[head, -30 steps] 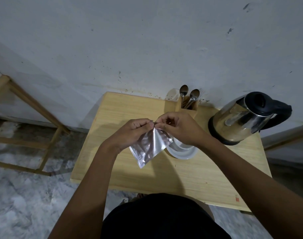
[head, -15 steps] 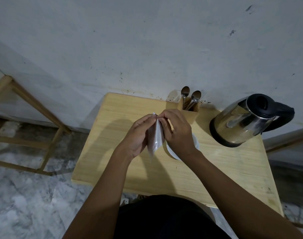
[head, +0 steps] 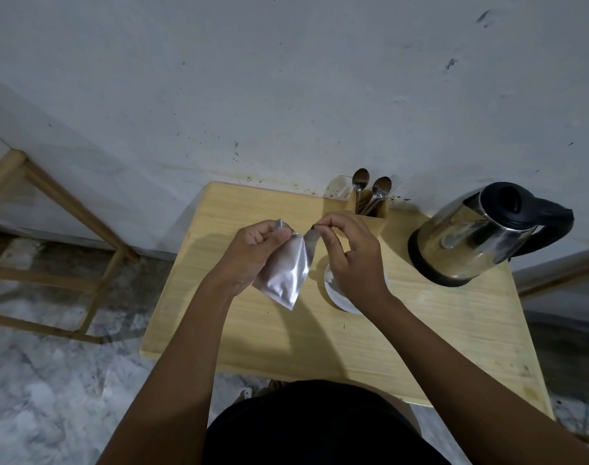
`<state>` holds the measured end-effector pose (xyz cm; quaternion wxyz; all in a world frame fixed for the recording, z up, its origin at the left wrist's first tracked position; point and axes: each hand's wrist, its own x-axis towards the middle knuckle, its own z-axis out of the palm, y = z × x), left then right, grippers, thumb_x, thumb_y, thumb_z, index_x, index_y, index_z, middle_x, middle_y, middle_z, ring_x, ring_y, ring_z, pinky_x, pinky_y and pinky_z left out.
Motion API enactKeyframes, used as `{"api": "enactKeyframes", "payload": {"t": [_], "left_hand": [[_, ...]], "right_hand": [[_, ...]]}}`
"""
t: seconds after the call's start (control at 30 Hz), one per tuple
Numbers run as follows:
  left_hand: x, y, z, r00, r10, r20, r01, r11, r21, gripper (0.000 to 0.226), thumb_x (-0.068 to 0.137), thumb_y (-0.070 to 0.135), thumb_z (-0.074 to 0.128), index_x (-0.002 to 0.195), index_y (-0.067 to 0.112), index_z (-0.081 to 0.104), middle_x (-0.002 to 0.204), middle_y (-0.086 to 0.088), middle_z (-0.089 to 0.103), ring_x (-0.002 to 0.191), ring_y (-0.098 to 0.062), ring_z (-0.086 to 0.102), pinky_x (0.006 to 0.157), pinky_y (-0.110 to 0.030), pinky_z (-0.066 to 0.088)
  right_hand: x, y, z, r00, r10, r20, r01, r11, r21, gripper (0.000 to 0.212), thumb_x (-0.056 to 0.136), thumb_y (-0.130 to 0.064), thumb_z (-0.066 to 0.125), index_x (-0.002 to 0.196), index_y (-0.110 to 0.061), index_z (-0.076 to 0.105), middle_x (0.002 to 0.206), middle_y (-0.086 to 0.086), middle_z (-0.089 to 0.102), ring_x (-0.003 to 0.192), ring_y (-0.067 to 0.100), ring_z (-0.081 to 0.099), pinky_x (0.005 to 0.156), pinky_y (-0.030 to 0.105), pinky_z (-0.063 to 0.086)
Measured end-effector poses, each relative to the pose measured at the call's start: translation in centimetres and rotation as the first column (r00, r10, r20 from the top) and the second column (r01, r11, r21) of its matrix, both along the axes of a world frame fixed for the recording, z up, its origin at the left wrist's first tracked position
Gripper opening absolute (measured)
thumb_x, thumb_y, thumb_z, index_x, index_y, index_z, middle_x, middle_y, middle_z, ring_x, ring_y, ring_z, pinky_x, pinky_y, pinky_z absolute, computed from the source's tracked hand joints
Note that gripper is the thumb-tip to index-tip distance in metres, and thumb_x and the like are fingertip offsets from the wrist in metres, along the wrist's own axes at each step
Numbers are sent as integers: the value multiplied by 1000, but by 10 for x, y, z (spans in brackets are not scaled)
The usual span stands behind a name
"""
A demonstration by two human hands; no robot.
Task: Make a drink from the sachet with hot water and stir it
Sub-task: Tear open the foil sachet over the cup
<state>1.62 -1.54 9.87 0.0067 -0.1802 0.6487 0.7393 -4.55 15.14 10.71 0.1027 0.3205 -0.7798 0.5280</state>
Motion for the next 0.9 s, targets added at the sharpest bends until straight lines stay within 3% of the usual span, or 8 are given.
{"api": "enactKeyframes", "payload": {"t": [0.17, 0.27, 0.33, 0.5, 0.6, 0.73, 0.9], "left_hand": [[-1, -7, -1, 996, 86, -6, -86, 994, -66, 16, 92, 23, 59, 83, 14, 68, 81, -1, 66, 76, -13, 59, 66, -23, 48], [-2, -6, -2, 996, 93, -15, -94, 993, -76, 16, 93, 23, 58, 83, 15, 69, 81, -4, 65, 76, -15, 58, 67, -25, 47], [-2, -4, -2, 995, 103, -9, -103, 994, -37, 18, 93, 25, 58, 83, 20, 71, 76, -6, 61, 70, -16, 54, 63, -25, 45], [2, 0, 0, 997, 66, 26, -68, 994, 87, 14, 89, 29, 61, 80, 24, 70, 61, 7, 56, 58, -9, 47, 59, -27, 37], [4, -1, 2, 1000, 13, 6, -13, 999, 36, 9, 85, 25, 67, 90, 18, 70, 51, 4, 58, 45, -11, 47, 54, -24, 39], [4, 0, 6, 1000, -12, -7, 12, 1000, -23, 21, 77, 11, 74, 97, 19, 74, 82, 3, 76, 70, -8, 63, 61, -18, 51], [3, -2, 11, 999, 8, -32, -15, 982, -191, 20, 73, 12, 79, 91, 5, 76, 87, -10, 76, 78, -10, 71, 67, -14, 54]], "right_hand": [[9, 8, 3, 981, -119, 154, 148, 969, -197, 19, 95, -4, 58, 94, -23, 62, 90, -24, 61, 87, 3, 59, 80, 18, 45], [17, 8, 1, 974, -131, 183, 173, 955, -240, 27, 95, -3, 58, 95, -30, 59, 92, -27, 61, 89, 0, 59, 80, 17, 47], [20, 9, -2, 976, -120, 180, 162, 958, -236, 24, 95, -2, 58, 96, -26, 60, 93, -25, 61, 90, -1, 59, 79, 16, 46], [12, 10, -2, 984, -130, 121, 146, 980, -134, 20, 94, -1, 59, 95, -21, 61, 93, -22, 58, 89, -5, 57, 79, 16, 46], [2, 11, -1, 986, -135, 102, 145, 985, -91, 15, 95, -4, 59, 94, -18, 63, 89, -23, 58, 88, -1, 58, 78, 18, 46], [-16, 8, -5, 979, -169, 118, 175, 984, -46, 9, 97, -7, 57, 98, -6, 66, 90, -8, 59, 85, -2, 56, 76, 13, 43], [-29, 2, -12, 964, -214, 160, 221, 975, -28, 12, 99, -13, 56, 100, -7, 66, 92, 1, 62, 81, 0, 55, 72, 14, 44]]}}
